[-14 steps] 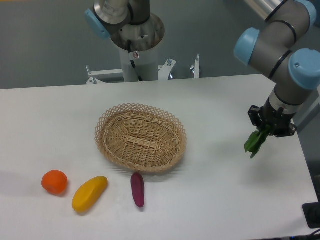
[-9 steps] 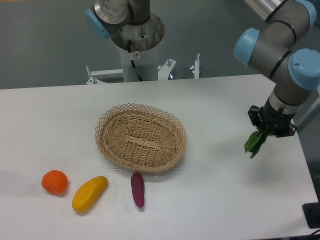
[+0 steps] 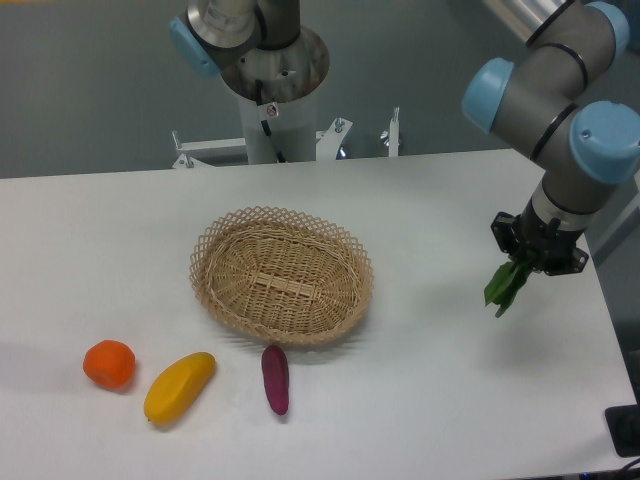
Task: Place the green vegetable on the table
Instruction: 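Carry the green bok choy in the gripper down toward the table beside the basket, then lower the bok choy onto the table and open the gripper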
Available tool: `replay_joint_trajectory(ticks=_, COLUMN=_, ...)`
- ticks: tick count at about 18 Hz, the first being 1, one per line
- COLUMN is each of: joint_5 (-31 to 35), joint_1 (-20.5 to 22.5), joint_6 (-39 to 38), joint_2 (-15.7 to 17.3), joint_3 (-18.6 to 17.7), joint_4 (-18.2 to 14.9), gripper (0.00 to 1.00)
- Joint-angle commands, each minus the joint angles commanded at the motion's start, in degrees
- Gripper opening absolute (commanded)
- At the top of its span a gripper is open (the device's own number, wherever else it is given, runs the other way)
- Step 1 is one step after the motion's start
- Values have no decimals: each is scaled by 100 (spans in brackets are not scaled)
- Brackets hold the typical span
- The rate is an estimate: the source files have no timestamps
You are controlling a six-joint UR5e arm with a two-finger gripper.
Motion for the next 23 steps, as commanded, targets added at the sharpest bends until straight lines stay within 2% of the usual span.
replay_joint_trajectory(ticks=4, joint_5=0, joint_1=-289, joint_6=-271, joint_2=114, joint_3=-343, joint_4=17, gripper=17)
replay_joint_trajectory(ticks=6, joint_5=-9, joint_1=-500, joint_6=-814, joint_2=97, joint_3=-458, joint_4=53, gripper=17)
replay_joint_trajectory(ticks=10, joint_5=-167, joint_1=-782, joint_6=-2080, joint_2=-87, joint_3=-467, joint_4=70, gripper=19)
replay_joint_trajectory(ticks=13, joint_5=-211, joint_1=-914, joint_6=-2853, joint_2=-237, joint_3=-458, joint_4=70, gripper=24)
replay_joint_trajectory(ticks=14, joint_5=-263, joint_1=-915, joint_6=-2909, joint_2=-246, joint_3=-458, joint_4=70, gripper=28)
replay_joint_trajectory(ticks=16, joint_5=-272, joint_1=-915, joint_6=-2909, joint_2=-246, joint_3=-467, joint_4=79, gripper=45)
replay_joint_trajectory(ticks=17, joint_5=-272, joint_1=-915, joint_6=-2909, joint_2=-246, joint_3=-467, joint_4=123, gripper=59)
replay_joint_trajectory(ticks=18, joint_5=-264, joint_1=-915, joint_6=-2892, joint_2=-237, joint_3=-475, joint_4=262, gripper=84)
replay_joint_trajectory(ticks=19, joint_5=-246, joint_1=-915, joint_6=-2892, joint_2=-237, joint_3=-510, joint_4=394, gripper=93)
replay_joint_trajectory(ticks=20, joint_5=-237, joint_1=-915, joint_6=-2892, joint_2=-228, joint_3=-572, joint_4=500, gripper=100)
replay_joint_trajectory(ticks=23, joint_5=-194, joint_1=-923, joint_6=-2883, joint_2=-132, joint_3=-730, joint_4=668, gripper=100)
